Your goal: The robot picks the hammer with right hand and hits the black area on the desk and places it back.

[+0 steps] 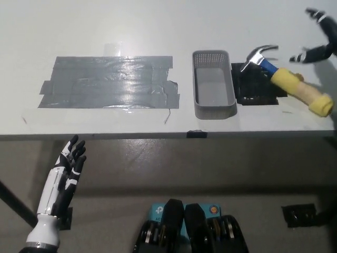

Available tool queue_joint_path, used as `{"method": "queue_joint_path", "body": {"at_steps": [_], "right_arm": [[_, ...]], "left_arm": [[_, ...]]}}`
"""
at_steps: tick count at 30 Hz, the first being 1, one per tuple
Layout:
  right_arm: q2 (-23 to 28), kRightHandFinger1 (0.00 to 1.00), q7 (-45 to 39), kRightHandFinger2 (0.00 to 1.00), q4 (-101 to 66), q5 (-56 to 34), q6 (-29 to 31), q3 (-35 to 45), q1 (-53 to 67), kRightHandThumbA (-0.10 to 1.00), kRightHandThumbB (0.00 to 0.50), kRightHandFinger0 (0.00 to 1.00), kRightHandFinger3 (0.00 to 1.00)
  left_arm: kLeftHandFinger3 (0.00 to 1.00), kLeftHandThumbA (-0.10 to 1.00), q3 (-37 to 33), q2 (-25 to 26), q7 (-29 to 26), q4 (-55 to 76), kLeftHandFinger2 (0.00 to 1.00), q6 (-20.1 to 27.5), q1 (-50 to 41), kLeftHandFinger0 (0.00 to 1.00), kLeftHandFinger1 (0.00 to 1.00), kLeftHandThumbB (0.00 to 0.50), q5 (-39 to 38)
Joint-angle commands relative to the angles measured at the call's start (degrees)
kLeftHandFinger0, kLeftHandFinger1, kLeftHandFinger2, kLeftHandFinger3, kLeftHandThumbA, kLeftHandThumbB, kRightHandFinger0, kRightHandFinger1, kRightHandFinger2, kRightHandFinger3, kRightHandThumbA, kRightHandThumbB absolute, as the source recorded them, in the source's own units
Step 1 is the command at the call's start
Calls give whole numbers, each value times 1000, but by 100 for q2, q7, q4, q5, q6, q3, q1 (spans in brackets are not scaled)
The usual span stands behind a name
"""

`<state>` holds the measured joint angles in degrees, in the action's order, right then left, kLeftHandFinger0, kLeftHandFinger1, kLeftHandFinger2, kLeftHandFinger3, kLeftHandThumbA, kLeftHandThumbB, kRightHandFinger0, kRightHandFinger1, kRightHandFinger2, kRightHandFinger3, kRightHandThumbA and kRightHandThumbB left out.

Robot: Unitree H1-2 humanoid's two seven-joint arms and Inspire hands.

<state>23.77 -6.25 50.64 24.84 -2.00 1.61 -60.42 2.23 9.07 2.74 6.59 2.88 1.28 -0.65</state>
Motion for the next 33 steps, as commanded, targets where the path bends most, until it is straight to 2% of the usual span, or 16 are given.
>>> {"method": "queue_joint_path", "body": {"at_steps": [1, 3, 4, 5, 8, 9, 10, 11, 13, 15, 17, 18, 20, 24, 30, 33], "right_arm": [[479, 1000, 1496, 1000, -1908, -972, 671, 1379, -658, 1000, 344, 1000, 1000], [381, 1000, 1344, 1000, -2773, -899, 450, 1500, -428, 1000, 343, 1000, 1000], [293, 1000, 1074, 1000, -3449, -1014, 398, 1539, -172, 1000, 359, 1000, 1000], [187, 1000, 785, 1000, -4082, -1107, 35, 1552, 43, 1000, 405, 1000, 1000], [-179, 1000, 365, 1000, -6019, -1099, -561, 1389, 724, 1000, 416, 1000, 1000], [-219, 1000, 323, 1000, -6296, -1157, -455, 1326, 871, 1000, 383, 1000, 1000], [-309, 1000, 254, 1000, -6895, -1287, -229, 1197, 1200, 1000, 378, 1000, 1000], [-484, 1000, 180, 1000, -7626, -1340, -308, 1043, 1644, 1000, 412, 1000, 1000], [-574, 1000, 146, 1000, -8139, -1334, -329, 935, 1897, 1000, 423, 1000, 1000], [-672, 1000, 142, 1000, -8715, -1208, 298, 594, 2645, 1000, 327, 1000, 1000], [-911, 1000, 107, 1000, -9207, -1037, 231, 367, 3161, 1000, 342, 1000, 1000], [-1037, 1000, 92, 1000, -9358, -1168, 263, 211, 3449, 1000, 328, 1000, 1000], [-1278, 1000, 213, 1000, -9307, -1007, 732, -37, 4035, 1000, 303, 1000, 1000], [-1437, 1000, 141, 1000, -8894, -1275, 888, -220, 4659, 1000, 349, 1000, 1000], [-1729, 1000, 462, 1000, -7559, -856, 1479, -344, 5384, 1000, 235, 1000, 1000], [-1953, 1000, 487, 1000, -6693, -1369, 1760, -297, 5565, 1000, 193, 1000, 1000]], "left_arm": [[1000, 861, 45, 108, 13, 149, 1000, 190, 94, 1000, 1000, 0, 94], [1000, 860, 57, 94, -20, 133, 1000, 182, 136, 1000, 1000, 0, 116], [1000, 863, 60, 85, -35, 143, 1000, 158, 143, 1000, 1000, 0, 129], [1000, 882, 49, 96, -27, 129, 1000, 160, 152, 1000, 1000, 0, 145], [1000, 895, 53, 105, -24, 64, 1000, 124, 269, 1000, 1000, 8, 133], [1000, 895, 53, 108, -27, 35, 1000, 133, 325, 1000, 1000, 1, 138], [1000, 894, 45, 96, -47, -34, 1000, 164, 440, 1000, 1000, 0, 164], [1000, 889, 40, 82, -67, -61, 1000, 229, 463, 1000, 1000, 0, 189], [1000, 892, 4, 31, -73, -164, 1000, 261, 646, 1000, 1000, 0, 191], [1000, 914, -27, 12, -20, -181, 1000, 234, 738, 1000, 1000, 0, 125], [1000, 914, -61, -25, -34, -195, 1000, 167, 842, 1000, 1000, 0, 167], [1000, 915, -68, -21, -19, -214, 1000, 184, 859, 1000, 1000, 0, 157], [1000, 921, -71, -40, -14, -286, 1000, 205, 948, 1000, 1000, 13, 129], [1000, 888, -99, -41, 83, -345, 1000, 290, 991, 1000, 1000, 22, 15], [1000, 914, -293, -71, 184, -236, 1000, 236, 746, 1000, 1000, 64, 97], [1000, 886, -358, -93, 152, -304, 1000, 409, 575, 1000, 1000, 86, 153]]}}
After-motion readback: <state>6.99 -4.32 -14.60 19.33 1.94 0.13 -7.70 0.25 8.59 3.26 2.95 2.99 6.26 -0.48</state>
